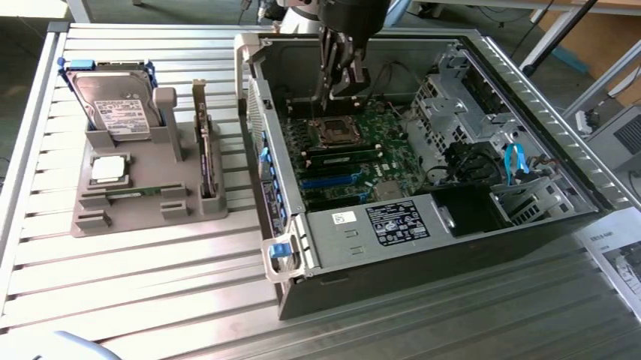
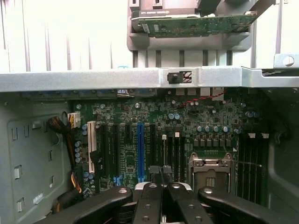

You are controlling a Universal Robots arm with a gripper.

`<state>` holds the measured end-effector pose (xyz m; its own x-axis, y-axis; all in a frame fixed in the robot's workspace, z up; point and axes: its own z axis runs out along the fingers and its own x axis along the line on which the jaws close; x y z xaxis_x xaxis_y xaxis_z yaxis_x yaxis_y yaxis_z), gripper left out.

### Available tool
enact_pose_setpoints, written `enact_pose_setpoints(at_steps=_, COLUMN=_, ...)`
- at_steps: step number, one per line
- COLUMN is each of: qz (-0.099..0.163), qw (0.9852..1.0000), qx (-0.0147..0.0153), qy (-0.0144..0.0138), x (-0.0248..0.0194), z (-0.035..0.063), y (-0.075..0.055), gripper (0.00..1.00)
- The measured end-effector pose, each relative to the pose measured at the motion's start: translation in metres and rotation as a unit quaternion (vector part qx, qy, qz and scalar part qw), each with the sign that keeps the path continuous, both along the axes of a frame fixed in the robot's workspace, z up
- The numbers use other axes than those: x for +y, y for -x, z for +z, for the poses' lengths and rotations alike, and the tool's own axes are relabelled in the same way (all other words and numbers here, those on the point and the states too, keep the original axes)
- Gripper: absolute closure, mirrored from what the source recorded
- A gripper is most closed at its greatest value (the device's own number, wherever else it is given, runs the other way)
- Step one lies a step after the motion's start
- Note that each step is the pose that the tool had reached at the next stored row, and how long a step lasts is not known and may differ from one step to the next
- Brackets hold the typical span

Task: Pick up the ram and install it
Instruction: 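Press down the ram until it locks into place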

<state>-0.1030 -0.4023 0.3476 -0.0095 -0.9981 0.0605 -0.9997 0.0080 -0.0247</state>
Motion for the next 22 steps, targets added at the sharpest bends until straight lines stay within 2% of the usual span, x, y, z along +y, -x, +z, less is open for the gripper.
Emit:
enact_pose_setpoints(at_steps=1, qz=0.0, qw=1.0, qx=0.0, qy=-0.0008, x=0.0, z=0.0001, y=0.0, gripper=0.9)
enact_pose_setpoints(at_steps=11, qz=0.0, qw=1.0, qx=0.0, qy=-0.0009, x=0.0, z=0.0, y=-0.005, gripper=0.9)
enact_pose_setpoints(at_steps=22, qz=0.0, qw=1.0, qx=0.0, qy=-0.0006, x=0.0, z=0.0, y=-0.028, gripper=0.9)
